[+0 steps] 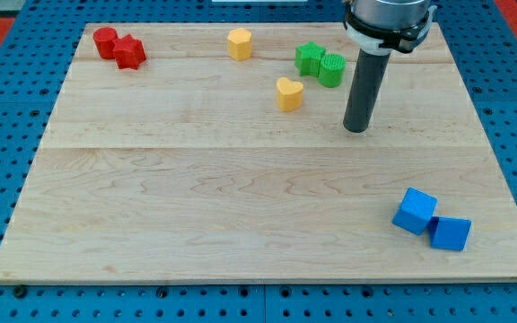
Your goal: Push the green circle parallel to the yellow hexagon
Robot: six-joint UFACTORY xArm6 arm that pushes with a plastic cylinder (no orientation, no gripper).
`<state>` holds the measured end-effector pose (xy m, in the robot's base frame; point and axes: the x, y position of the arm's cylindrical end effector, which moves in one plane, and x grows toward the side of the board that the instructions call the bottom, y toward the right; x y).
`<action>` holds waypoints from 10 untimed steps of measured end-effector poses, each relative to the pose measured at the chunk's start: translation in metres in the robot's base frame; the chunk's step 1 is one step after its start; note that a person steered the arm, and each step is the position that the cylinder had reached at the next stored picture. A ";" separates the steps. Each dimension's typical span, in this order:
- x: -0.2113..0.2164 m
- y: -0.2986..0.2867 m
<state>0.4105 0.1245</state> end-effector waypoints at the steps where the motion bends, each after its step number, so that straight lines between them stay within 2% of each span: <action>1: 0.000 0.000; 2: -0.015 0.000; 3: -0.061 0.000; 4: -0.069 -0.008; 5: -0.066 -0.058; 6: -0.082 -0.029; 7: -0.114 0.040; 8: -0.094 0.045; 9: -0.066 0.009; 10: -0.108 0.011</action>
<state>0.3022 0.1357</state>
